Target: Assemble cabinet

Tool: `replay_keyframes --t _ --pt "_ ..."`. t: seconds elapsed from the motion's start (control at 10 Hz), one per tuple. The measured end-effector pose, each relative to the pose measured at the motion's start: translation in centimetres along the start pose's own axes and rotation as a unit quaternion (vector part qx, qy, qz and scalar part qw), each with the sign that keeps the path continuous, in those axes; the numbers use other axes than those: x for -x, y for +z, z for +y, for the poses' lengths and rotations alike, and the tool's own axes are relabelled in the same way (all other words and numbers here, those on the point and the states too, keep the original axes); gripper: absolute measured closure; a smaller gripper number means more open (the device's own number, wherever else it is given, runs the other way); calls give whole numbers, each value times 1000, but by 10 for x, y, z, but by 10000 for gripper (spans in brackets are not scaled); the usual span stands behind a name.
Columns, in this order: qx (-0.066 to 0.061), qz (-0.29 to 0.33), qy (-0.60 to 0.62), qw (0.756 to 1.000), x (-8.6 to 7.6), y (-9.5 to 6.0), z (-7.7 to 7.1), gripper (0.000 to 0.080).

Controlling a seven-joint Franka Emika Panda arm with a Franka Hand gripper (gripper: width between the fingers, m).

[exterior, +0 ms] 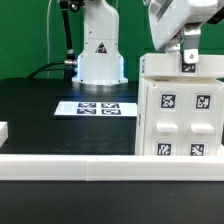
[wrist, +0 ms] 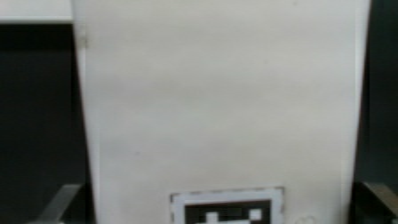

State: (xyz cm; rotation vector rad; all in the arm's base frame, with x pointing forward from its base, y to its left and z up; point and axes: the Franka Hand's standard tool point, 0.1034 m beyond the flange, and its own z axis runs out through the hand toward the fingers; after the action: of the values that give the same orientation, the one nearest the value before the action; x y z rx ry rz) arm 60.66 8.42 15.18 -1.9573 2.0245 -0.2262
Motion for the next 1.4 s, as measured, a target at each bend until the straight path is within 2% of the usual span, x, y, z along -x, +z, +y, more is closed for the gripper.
replay_keyframes --t 0.1,0.2,0.3,0.4,0.5,0.6,0.7,0.8,1.0,1.1,1.2,1.4 --pt "0 -1 0 1000 1 1 0 238" --pt "0 -2 -6 1000 3 1 0 49" --pt "-3 -4 -11 1000 7 -2 -1 49" --pt "-9 -7 -29 1000 10 -10 -4 8" --pt "-18 -12 -43 999 12 -22 -5 2" --pt "-22 -18 -48 998 13 -31 -7 2" --pt "-27 -19 -59 998 13 -36 -12 2" --pt "-26 -19 -67 997 13 -34 -13 2" --pt "-23 -15 -117 993 14 -31 -10 2" --pt "-12 -13 -197 980 15 -28 -7 2" --pt "2 -19 -268 963 17 -30 -8 2" --pt "4 -23 -395 918 19 -32 -14 2"
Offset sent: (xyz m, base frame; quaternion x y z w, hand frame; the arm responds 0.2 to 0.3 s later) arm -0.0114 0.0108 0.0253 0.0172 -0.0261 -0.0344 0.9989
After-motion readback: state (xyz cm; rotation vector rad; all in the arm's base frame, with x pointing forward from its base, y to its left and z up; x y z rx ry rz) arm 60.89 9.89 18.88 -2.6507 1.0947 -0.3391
